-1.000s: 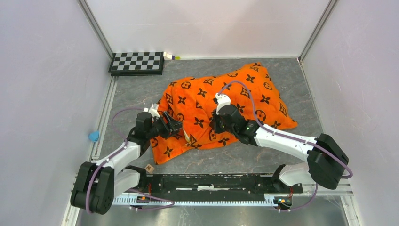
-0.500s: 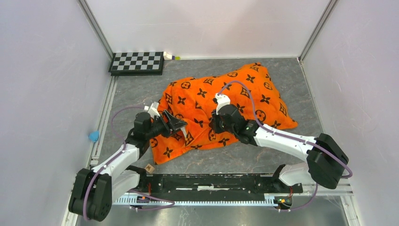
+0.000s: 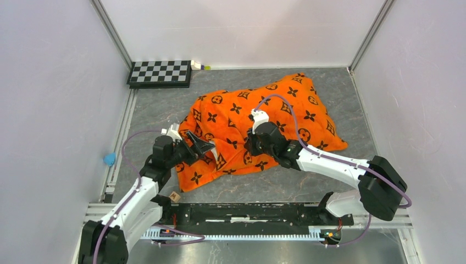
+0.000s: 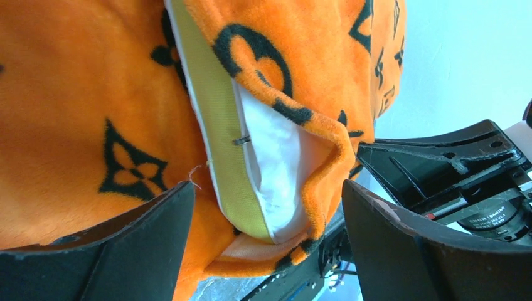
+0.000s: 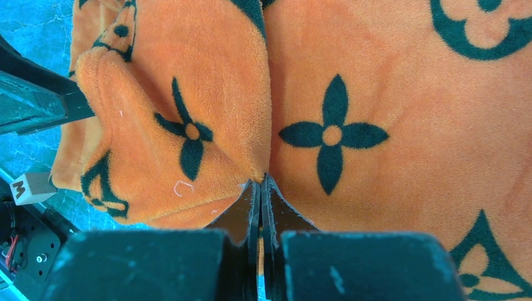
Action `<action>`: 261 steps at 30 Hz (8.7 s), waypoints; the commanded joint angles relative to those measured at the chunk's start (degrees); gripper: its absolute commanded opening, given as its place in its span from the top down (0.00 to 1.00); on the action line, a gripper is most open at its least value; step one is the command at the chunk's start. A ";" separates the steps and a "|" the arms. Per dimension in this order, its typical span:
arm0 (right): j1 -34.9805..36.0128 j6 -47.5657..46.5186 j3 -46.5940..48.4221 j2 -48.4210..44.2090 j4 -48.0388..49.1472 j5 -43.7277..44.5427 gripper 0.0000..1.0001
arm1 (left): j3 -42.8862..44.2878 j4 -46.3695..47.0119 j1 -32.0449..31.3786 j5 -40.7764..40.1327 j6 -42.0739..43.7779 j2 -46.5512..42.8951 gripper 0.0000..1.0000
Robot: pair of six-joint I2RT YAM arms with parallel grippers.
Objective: Remove the pillowcase from the pillow
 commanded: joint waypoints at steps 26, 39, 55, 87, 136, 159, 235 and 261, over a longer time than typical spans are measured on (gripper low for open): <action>-0.20 -1.71 1.01 -0.75 1.13 -0.82 1.00 | -0.05 24.05 -2.13 12.68 -6.07 21.23 0.25; -1.74 -4.00 -1.10 -5.72 -5.76 9.13 1.00 | 0.53 35.92 -0.29 16.07 -9.49 26.35 0.94; -11.12 -7.74 -3.06 -14.73 -15.88 27.86 1.00 | 1.73 7.40 16.93 11.27 -2.32 1.71 0.98; 3.81 -24.63 28.06 15.06 -15.05 16.49 0.13 | 13.19 -11.14 13.60 19.42 5.07 -6.38 0.98; -6.66 -27.40 -6.39 -28.06 11.82 -7.45 0.02 | 24.57 -17.22 12.99 17.83 11.04 -4.23 0.98; 23.52 -48.46 11.14 3.36 11.41 18.93 0.20 | 26.09 -11.18 3.02 17.37 4.16 -5.20 0.98; 23.39 -37.05 -15.86 -31.77 17.87 13.92 1.00 | 38.58 -28.35 3.05 -24.46 6.79 11.08 0.02; 9.51 -30.19 7.47 -11.40 -6.88 9.81 0.02 | 25.88 -28.48 3.14 -11.70 10.49 6.76 0.01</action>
